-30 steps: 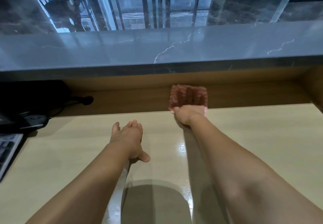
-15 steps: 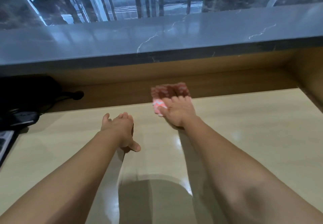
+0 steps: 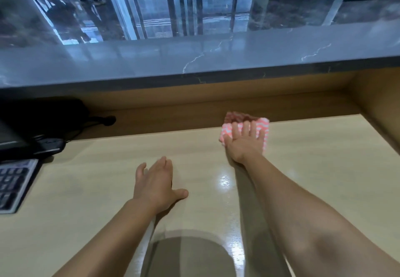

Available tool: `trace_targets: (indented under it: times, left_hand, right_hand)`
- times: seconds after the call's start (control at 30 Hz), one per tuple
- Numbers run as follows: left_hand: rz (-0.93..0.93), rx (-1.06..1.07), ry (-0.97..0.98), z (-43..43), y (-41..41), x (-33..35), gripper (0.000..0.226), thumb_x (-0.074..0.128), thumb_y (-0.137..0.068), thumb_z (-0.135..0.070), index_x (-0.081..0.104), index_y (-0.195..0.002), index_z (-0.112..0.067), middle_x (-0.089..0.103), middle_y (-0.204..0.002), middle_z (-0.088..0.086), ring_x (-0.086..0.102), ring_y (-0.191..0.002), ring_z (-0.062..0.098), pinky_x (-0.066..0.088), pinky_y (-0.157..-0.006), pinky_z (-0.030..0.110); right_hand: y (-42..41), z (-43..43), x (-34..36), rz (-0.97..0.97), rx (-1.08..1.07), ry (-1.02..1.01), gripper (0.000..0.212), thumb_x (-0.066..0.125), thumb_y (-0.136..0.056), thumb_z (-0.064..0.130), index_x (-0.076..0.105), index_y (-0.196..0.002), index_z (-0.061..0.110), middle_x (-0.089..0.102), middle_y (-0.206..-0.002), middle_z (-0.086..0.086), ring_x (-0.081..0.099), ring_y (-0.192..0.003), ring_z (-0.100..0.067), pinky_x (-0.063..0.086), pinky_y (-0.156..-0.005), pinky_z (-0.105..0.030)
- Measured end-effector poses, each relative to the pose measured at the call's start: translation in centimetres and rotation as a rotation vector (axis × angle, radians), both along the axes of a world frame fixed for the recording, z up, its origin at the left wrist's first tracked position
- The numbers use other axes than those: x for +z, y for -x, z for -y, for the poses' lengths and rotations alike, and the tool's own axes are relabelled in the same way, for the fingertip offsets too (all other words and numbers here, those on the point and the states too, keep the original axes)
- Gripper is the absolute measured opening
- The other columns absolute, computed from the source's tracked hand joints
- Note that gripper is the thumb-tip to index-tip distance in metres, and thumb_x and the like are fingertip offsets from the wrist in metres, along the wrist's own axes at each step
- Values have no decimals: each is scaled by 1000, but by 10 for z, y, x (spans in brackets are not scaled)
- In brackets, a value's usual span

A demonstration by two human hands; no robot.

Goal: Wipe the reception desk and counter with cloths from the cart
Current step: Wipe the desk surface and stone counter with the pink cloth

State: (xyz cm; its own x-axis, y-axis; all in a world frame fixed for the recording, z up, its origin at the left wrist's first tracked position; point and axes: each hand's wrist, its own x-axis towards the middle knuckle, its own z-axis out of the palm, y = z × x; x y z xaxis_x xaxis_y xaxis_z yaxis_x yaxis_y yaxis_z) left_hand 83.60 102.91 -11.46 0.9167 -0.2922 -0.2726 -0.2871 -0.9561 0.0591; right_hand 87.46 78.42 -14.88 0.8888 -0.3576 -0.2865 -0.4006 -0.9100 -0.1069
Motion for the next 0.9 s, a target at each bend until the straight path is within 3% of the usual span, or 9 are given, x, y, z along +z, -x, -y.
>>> trace_targets:
  times: [0.13,0.3,0.37,0.43,0.5,0.63,0.73,0.9]
  left_hand:
    - [32,-12,-2,-1,15,-4,67,61,-72,-70,44,-117,-23,46,-134,-3,42,-126,15,19,-111,42]
    - [27,-9,-24,-1,20,-3,84,61,-73,-68,33,-142,-29,32,-152,-5,30,-137,10,15,-110,42]
    - [29,0,-84,5,20,0,80,60,-73,-68,37,-137,-26,36,-149,-5,35,-135,11,17,-109,42]
    - [35,-2,-122,10,22,3,64,60,-73,-68,47,-119,-24,49,-132,-5,44,-123,13,21,-106,42]
    - [8,6,-143,13,26,7,56,58,-71,-70,46,-101,-25,52,-112,-7,50,-109,14,24,-102,41]
    - [-47,11,-165,16,34,13,65,59,-63,-77,46,-99,-24,44,-98,-8,50,-102,14,24,-100,39]
    - [-83,5,-186,15,39,15,74,61,-56,-81,44,-101,-24,44,-101,-8,49,-104,13,22,-102,40]
    - [-143,-30,-229,14,42,10,99,66,-52,-80,40,-125,-18,41,-124,-4,41,-124,13,17,-109,43]
  right_hand:
    - [-7,-84,-4,52,271,-16,62,10,-101,53,-11,-154,29,-20,-161,-7,-24,-147,-28,-15,-116,-54]
    - [-10,-134,-8,7,486,-34,63,13,-101,53,-14,-154,31,-27,-159,-5,-29,-145,-25,-16,-115,-53]
    - [-8,-127,-8,10,517,-48,63,13,-101,54,-13,-153,32,-27,-159,-3,-28,-145,-23,-15,-117,-49]
    - [-6,-110,-7,21,535,-63,63,14,-100,56,-12,-154,34,-25,-160,-1,-26,-146,-21,-16,-118,-46]
    - [-2,-84,-7,21,491,-69,64,15,-100,58,-10,-154,35,-22,-161,0,-22,-148,-20,-15,-118,-46]
    - [12,-11,-3,39,289,-62,64,18,-99,59,-4,-154,36,-15,-163,1,-16,-149,-19,-12,-119,-44]
    - [25,38,2,28,162,-42,64,17,-99,58,-3,-155,36,-14,-163,-1,-15,-150,-20,-9,-120,-45]
    - [31,55,2,12,86,-14,62,13,-101,55,-7,-155,33,-17,-162,-5,-18,-149,-24,-9,-119,-48]
